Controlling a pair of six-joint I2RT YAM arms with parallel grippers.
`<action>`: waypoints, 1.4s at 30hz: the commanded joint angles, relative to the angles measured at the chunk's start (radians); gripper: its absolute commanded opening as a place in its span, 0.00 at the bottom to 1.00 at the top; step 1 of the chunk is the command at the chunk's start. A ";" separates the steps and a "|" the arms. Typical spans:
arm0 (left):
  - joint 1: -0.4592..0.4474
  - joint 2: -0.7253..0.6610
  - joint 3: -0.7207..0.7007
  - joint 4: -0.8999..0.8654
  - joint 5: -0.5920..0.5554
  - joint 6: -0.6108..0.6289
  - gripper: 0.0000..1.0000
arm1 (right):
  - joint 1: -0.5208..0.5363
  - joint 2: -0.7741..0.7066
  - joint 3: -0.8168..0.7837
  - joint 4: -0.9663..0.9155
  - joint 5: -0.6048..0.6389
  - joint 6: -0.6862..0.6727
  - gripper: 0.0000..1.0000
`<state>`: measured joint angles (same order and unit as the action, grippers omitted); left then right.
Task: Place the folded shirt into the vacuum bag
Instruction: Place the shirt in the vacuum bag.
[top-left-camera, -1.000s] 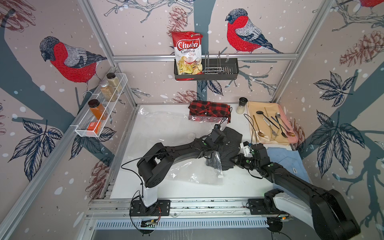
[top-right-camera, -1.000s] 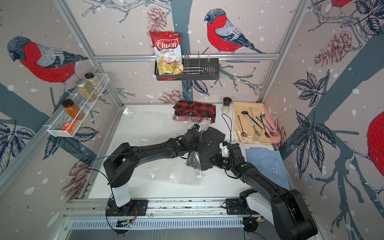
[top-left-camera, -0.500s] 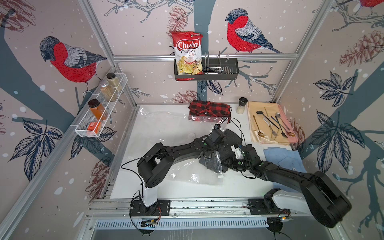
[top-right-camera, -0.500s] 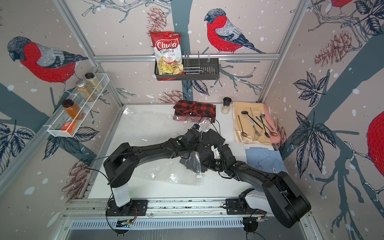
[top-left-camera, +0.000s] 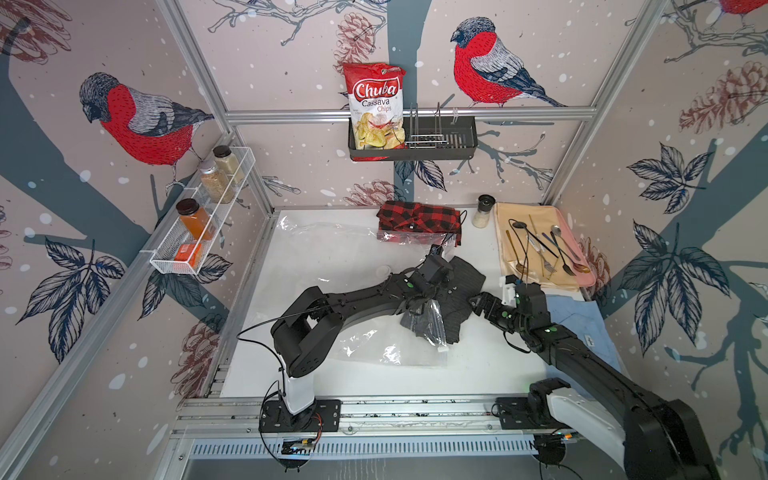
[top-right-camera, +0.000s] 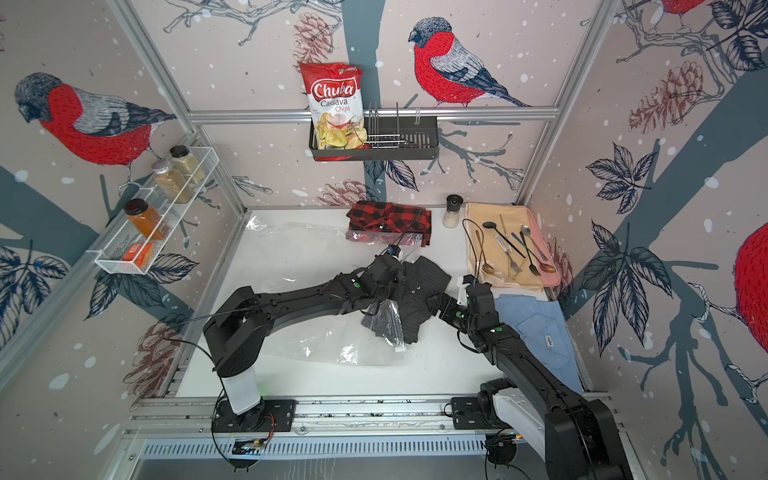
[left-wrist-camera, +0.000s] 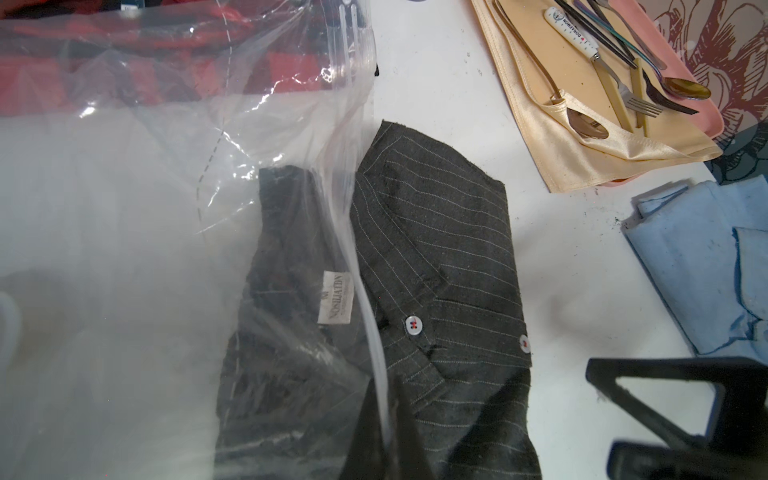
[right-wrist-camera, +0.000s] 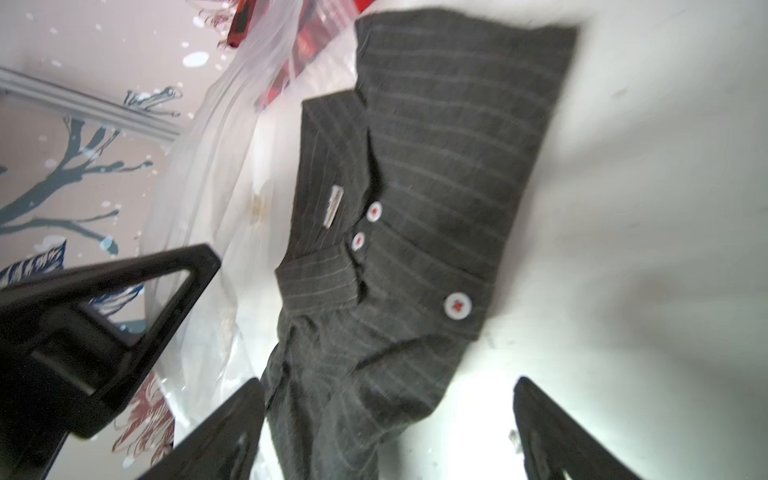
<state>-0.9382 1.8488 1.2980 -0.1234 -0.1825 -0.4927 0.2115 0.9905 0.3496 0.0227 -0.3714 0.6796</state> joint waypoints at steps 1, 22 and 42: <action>-0.004 0.007 0.020 -0.030 0.003 0.032 0.00 | -0.092 0.062 0.023 0.062 -0.013 -0.058 0.92; 0.005 0.038 0.060 -0.060 0.059 0.072 0.00 | -0.061 0.701 0.296 0.345 -0.168 -0.084 0.18; 0.015 0.007 0.026 -0.013 0.068 0.064 0.00 | 0.086 0.875 0.516 0.437 -0.083 0.078 0.07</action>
<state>-0.9249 1.8633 1.3327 -0.1810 -0.1265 -0.4297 0.2958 1.8515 0.8356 0.4171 -0.4633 0.7273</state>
